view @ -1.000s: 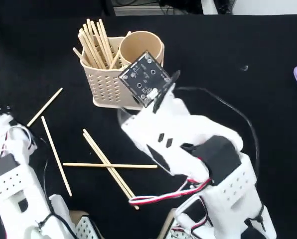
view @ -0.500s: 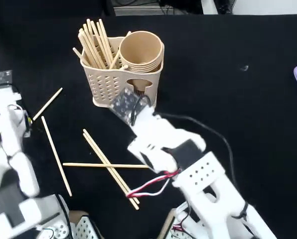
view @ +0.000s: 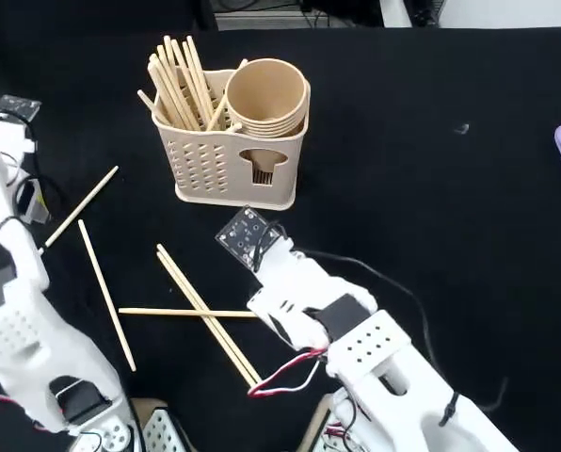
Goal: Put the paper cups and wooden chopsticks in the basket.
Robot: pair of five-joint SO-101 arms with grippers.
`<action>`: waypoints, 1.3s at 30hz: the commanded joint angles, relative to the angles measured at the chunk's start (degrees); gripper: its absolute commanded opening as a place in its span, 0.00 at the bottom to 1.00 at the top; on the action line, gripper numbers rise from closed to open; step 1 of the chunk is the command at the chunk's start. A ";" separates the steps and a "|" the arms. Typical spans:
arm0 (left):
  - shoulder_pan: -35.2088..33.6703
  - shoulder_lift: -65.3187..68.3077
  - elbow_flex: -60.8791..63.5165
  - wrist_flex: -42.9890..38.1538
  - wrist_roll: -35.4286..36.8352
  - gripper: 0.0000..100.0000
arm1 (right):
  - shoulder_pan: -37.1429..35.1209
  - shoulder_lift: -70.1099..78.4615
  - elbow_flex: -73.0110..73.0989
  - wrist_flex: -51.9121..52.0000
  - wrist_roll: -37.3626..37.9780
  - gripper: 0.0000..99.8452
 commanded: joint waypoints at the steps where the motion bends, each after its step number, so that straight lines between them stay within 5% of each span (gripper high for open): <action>1: -1.36 7.47 -12.70 0.44 -1.58 0.17 | 1.23 -2.15 1.19 -2.46 -0.53 0.13; 5: -1.10 12.75 -18.42 2.37 -1.93 0.17 | 1.23 -2.15 1.89 -3.60 -0.53 0.13; 18: 1.89 17.93 -39.34 28.75 -11.16 0.17 | 1.23 -2.15 2.07 -3.60 -0.09 0.13; 35: 2.95 28.66 -37.76 24.00 -11.08 0.17 | 1.23 -2.15 2.07 -3.52 0.00 0.13; 39: 3.38 27.87 -37.85 24.44 -9.58 0.05 | 1.23 -2.15 2.07 -3.52 0.00 0.13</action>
